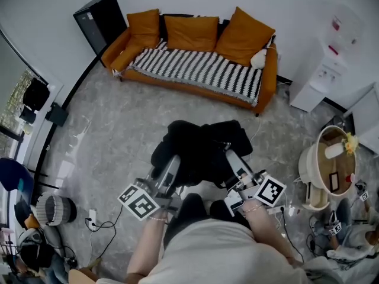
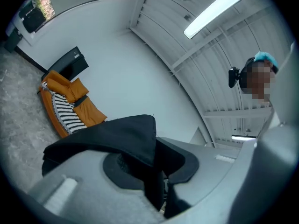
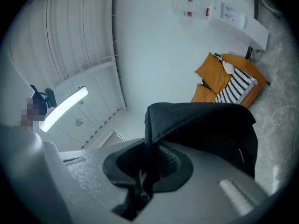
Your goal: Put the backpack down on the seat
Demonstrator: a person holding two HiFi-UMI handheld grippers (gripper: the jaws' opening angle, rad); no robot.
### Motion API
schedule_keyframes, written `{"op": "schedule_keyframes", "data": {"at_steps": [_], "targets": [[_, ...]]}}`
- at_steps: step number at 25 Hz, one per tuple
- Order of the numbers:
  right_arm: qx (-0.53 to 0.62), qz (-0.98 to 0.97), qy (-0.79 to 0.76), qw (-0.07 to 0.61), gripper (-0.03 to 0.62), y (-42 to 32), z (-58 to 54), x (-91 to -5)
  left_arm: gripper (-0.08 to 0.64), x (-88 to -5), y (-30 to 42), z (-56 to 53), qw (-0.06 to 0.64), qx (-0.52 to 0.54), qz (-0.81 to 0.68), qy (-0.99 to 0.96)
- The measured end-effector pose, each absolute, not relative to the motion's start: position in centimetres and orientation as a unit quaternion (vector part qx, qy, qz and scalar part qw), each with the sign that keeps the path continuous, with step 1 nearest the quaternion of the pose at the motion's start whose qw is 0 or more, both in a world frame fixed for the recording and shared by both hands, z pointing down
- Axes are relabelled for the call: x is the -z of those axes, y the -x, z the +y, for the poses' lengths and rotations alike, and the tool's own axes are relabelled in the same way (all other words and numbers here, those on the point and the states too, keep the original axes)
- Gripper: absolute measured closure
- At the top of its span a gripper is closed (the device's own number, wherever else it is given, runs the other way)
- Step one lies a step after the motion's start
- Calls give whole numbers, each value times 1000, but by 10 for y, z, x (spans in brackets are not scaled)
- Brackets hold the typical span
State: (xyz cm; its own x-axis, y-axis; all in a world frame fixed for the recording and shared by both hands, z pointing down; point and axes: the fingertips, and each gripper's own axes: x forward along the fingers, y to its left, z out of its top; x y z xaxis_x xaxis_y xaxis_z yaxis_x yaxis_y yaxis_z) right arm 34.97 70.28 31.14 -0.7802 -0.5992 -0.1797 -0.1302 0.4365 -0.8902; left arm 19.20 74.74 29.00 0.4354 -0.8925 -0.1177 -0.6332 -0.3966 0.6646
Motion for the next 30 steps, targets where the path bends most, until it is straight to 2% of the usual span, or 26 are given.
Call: {"op": "schedule_keyframes", "data": {"at_steps": [7, 21, 30], "targets": [[477, 812, 238, 237, 551, -321, 670, -322, 482, -300, -169, 716, 287, 242, -484, -790], [450, 813, 244, 278, 551, -177, 497, -311, 483, -296, -21, 550, 285, 249, -455, -806], [456, 815, 258, 247, 551, -124, 435, -319, 483, -308, 38, 487, 303, 259, -454, -797]]}}
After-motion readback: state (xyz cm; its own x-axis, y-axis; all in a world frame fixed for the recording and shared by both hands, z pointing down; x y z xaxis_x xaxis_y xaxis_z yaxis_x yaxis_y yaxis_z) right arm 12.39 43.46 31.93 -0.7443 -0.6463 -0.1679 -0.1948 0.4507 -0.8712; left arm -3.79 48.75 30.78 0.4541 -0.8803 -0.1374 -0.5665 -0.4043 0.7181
